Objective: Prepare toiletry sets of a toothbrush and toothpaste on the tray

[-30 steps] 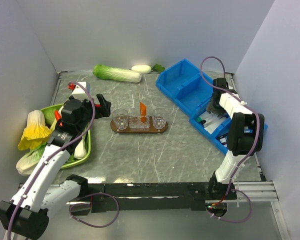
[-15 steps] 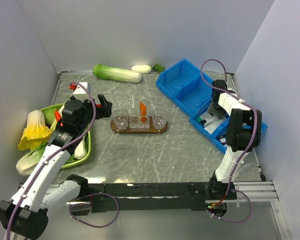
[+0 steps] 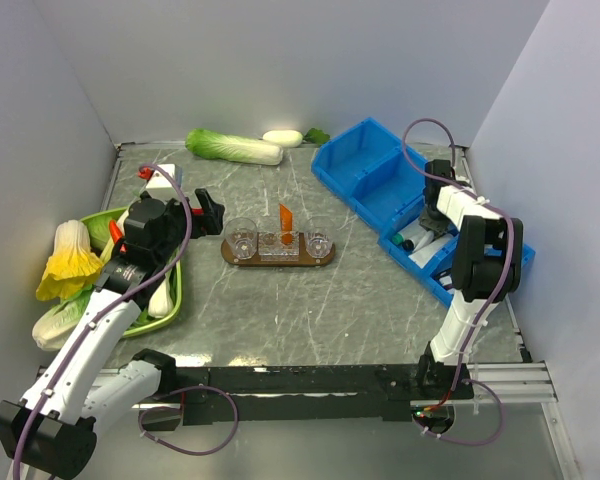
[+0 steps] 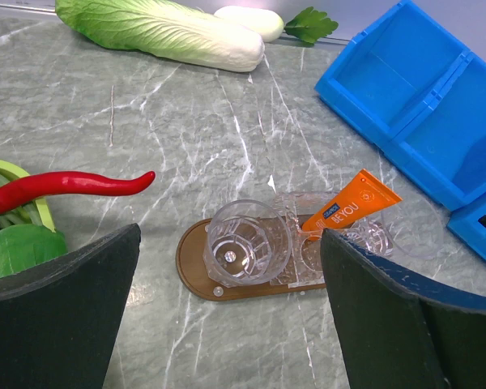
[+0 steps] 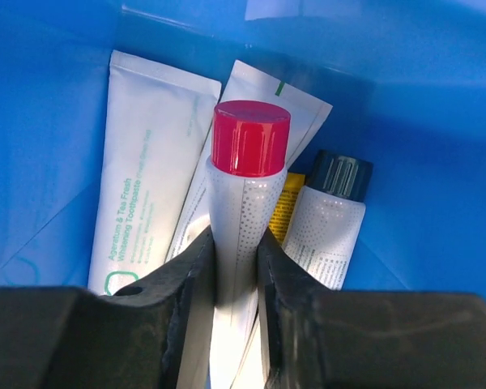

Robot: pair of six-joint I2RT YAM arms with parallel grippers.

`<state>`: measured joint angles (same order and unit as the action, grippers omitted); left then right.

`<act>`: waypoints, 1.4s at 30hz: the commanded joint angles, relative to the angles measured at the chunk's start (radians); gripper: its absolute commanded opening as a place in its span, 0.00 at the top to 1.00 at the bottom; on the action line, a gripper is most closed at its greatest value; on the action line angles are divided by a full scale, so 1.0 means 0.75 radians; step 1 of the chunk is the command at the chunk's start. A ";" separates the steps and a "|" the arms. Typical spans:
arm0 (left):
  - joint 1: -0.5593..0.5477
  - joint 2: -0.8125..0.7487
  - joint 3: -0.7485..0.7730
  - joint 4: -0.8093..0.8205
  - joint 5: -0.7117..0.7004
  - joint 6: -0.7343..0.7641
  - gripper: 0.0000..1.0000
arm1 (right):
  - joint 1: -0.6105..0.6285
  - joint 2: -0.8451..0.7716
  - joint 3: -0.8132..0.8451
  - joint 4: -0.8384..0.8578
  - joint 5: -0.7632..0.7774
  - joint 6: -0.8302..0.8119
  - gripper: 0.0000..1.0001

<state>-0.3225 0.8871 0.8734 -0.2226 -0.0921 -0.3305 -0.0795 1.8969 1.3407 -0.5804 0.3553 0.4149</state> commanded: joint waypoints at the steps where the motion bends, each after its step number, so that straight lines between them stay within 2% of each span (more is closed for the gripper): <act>1: -0.002 -0.023 0.014 0.039 0.002 -0.003 0.03 | -0.013 -0.085 0.000 0.025 -0.042 0.003 0.76; 6: -0.002 -0.027 0.014 0.039 0.006 -0.005 0.03 | -0.013 -0.154 -0.022 0.048 -0.075 -0.013 0.74; 16: 0.003 -0.025 0.012 0.039 -0.004 -0.005 0.03 | -0.013 -0.161 -0.010 0.029 -0.095 -0.038 0.70; 27: 0.007 -0.023 0.012 0.041 0.008 -0.009 0.03 | -0.011 -0.334 -0.047 0.040 -0.116 -0.058 0.67; 35: 0.009 -0.027 0.009 0.049 0.041 -0.009 0.03 | 0.012 -0.496 -0.074 0.033 -0.155 -0.085 0.75; 39: 0.009 -0.021 0.007 0.057 0.061 -0.007 0.03 | 0.022 -0.574 -0.098 0.046 -0.226 -0.119 0.88; 42: 0.007 -0.027 0.007 0.064 0.086 -0.001 0.03 | 0.051 -0.649 -0.110 0.046 -0.281 -0.130 0.92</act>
<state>-0.3195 0.8867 0.8734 -0.2222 -0.0647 -0.3340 -0.0696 1.5166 1.2671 -0.5701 0.1993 0.3428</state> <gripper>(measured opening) 0.969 0.291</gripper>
